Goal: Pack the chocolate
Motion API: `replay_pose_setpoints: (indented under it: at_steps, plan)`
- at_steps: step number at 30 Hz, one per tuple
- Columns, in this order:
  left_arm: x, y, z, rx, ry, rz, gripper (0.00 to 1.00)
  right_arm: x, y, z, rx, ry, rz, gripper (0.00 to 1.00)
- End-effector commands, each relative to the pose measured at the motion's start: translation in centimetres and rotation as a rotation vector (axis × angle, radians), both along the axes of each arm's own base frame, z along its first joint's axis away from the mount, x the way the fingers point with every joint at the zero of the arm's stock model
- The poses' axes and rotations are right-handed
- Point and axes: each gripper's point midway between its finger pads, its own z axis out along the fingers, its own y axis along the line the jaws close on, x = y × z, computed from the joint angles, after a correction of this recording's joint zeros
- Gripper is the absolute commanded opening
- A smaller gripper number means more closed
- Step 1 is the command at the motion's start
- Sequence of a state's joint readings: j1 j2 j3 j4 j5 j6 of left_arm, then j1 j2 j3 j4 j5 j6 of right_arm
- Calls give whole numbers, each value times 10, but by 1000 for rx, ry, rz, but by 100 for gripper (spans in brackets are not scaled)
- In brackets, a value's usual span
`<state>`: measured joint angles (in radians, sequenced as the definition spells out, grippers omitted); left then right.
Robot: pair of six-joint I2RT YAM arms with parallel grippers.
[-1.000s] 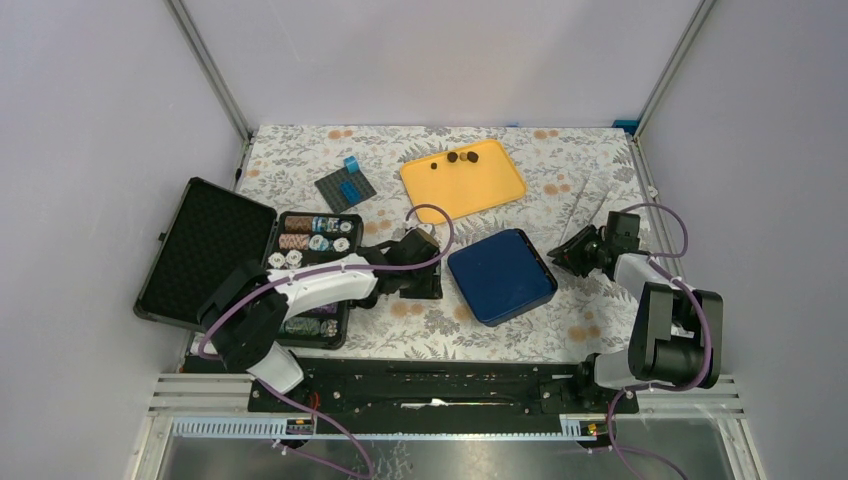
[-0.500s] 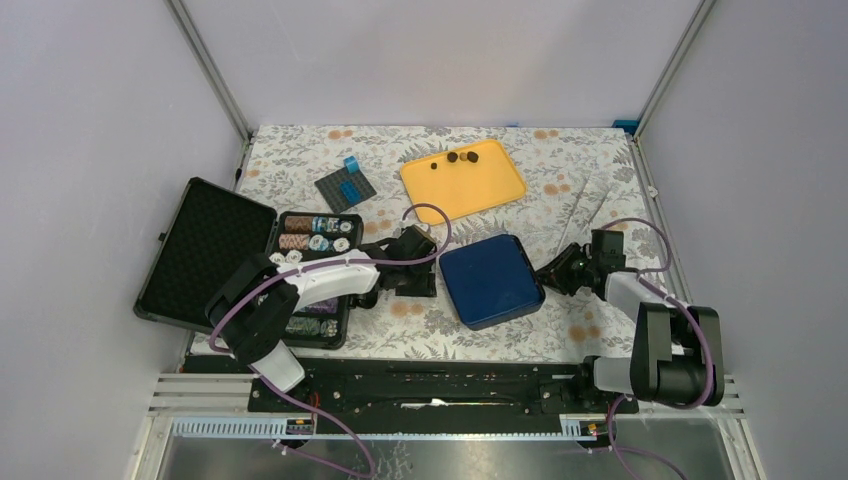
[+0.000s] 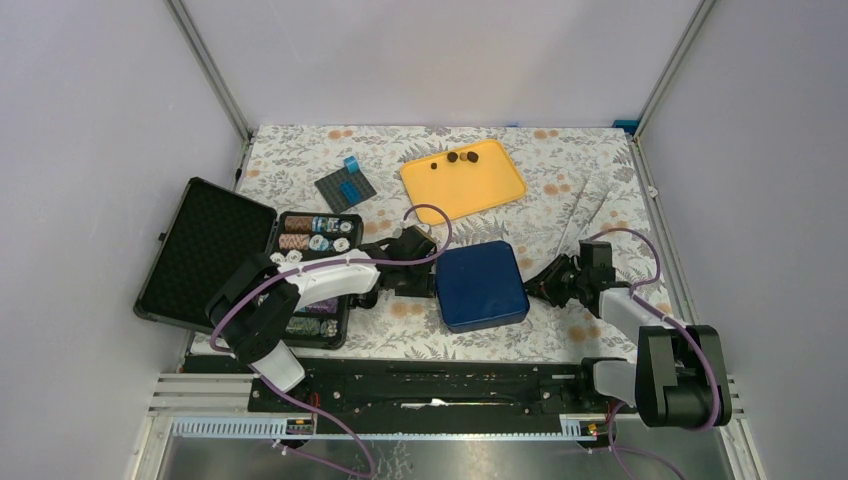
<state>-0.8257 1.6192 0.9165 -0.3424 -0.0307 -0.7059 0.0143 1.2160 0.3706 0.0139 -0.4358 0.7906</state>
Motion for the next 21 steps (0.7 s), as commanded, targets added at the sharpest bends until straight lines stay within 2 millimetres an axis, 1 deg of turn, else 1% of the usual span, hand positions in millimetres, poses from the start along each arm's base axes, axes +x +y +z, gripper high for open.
replay_pose_setpoints:
  at_steps: [1,7,9,13,16,18,21]
  plan:
    - [10,-24,20,-95,-36,-46,45,-1,4,4,14,-25,6,32]
    - [14,-34,31,-124,-43,-68,45,1,2,5,-4,-42,5,34]
    - [15,-38,32,-132,-39,-77,45,2,2,5,-4,-42,6,34]
    - [13,-41,22,-127,-10,-83,45,0,2,3,-5,-35,9,34]
    - [12,-39,18,-120,-2,-78,44,-1,0,1,-17,-32,2,34]
    - [13,-35,20,-106,-14,-68,44,-1,-4,1,-43,-34,-9,35]
    - [17,-27,24,-65,-40,-51,45,-2,-18,3,-121,-26,-39,38]
